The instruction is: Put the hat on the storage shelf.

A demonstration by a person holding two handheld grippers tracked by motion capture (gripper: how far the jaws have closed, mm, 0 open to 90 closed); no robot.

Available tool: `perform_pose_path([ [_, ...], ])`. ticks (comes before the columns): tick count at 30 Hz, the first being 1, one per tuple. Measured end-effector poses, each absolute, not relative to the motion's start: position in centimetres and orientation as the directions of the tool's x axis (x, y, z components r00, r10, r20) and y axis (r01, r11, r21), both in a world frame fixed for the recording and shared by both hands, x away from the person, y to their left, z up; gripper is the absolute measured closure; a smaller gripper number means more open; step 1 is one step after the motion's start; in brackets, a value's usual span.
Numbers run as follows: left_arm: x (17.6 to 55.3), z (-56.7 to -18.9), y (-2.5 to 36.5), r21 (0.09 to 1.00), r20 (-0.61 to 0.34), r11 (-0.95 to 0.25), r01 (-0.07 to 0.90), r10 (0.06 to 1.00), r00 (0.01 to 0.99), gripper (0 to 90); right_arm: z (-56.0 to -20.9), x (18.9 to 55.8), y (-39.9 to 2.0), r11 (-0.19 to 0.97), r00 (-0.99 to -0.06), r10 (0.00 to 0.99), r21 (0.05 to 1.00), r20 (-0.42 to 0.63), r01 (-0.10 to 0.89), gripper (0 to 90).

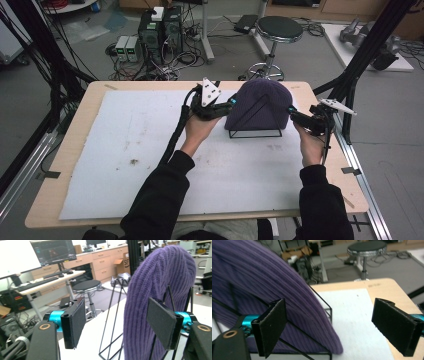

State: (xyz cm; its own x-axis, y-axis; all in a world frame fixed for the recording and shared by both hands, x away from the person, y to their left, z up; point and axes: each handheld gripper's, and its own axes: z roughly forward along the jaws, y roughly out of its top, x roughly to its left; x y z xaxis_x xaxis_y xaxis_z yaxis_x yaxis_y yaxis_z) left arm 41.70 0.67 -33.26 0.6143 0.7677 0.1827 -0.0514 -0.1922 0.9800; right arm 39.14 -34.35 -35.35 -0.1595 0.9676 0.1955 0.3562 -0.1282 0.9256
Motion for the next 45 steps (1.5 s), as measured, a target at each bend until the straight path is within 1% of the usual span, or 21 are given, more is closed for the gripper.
perform_pose_path([
  [3,41.0,-33.0,2.0,0.980,0.188,-0.191,-0.060,0.778,0.600,30.5,-34.8,38.4,-34.0,-0.134,-0.175,0.965,0.940,0.196,0.315,11.7],
  [6,40.2,-32.8,3.4,0.982,0.181,-0.173,-0.071,0.791,0.584,29.8,-34.4,37.8,-33.4,-0.109,-0.196,0.967,0.958,0.165,0.266,11.5],
  [13,38.2,-32.6,6.9,0.986,0.167,-0.132,-0.104,0.823,0.543,29.1,-34.1,36.9,-31.6,-0.053,-0.240,0.965,0.974,0.107,0.221,11.3],
  [17,37.1,-32.7,8.9,0.994,0.102,-0.061,-0.094,0.840,0.533,28.7,-34.2,36.6,-31.0,-0.034,-0.243,0.966,0.979,0.083,0.199,11.3],
  [19,36.6,-32.8,9.7,0.993,0.105,-0.059,-0.105,0.853,0.512,28.3,-34.3,36.4,-30.8,-0.030,-0.240,0.967,0.980,0.078,0.197,11.3],
  [22,35.7,-33.0,10.9,0.990,0.118,-0.066,-0.125,0.875,0.469,24.9,-34.4,36.1,-30.8,-0.031,-0.246,0.966,0.981,0.078,0.190,11.3],
  [26,34.6,-33.6,12.7,0.988,0.124,-0.069,-0.138,0.890,0.438,24.6,-34.8,35.7,-31.0,-0.026,-0.245,0.967,0.983,0.070,0.179,11.3],
  [28,34.2,-33.9,13.8,0.990,0.109,-0.058,-0.132,0.903,0.416,24.0,-35.0,35.5,-31.1,-0.025,-0.244,0.967,0.982,0.070,0.186,11.3],
  [31,33.9,-34.2,15.3,0.995,0.055,-0.016,-0.103,0.918,0.393,23.9,-35.5,35.2,-31.3,-0.026,-0.240,0.968,0.981,0.073,0.193,11.2],
  [35,33.7,-34.4,17.0,0.995,0.042,-0.007,-0.099,0.933,0.357,24.0,-35.7,35.2,-31.1,-0.014,-0.219,0.974,0.976,0.062,0.216,9.9],
  [38,33.2,-34.9,18.1,0.996,0.036,-0.005,-0.094,0.942,0.332,23.9,-35.6,34.9,-30.8,-0.011,-0.221,0.973,0.977,0.059,0.213,9.9],
  [41,32.4,-35.5,19.1,0.997,0.026,-0.001,-0.078,0.947,0.320,23.9,-35.5,34.6,-30.5,0.013,-0.222,0.974,0.978,0.034,0.207,9.9],
  [45,31.2,-36.6,20.4,0.998,0.009,0.011,-0.067,0.957,0.291,23.7,-35.4,34.0,-30.5,0.010,-0.223,0.974,0.977,0.038,0.212,9.9],
])
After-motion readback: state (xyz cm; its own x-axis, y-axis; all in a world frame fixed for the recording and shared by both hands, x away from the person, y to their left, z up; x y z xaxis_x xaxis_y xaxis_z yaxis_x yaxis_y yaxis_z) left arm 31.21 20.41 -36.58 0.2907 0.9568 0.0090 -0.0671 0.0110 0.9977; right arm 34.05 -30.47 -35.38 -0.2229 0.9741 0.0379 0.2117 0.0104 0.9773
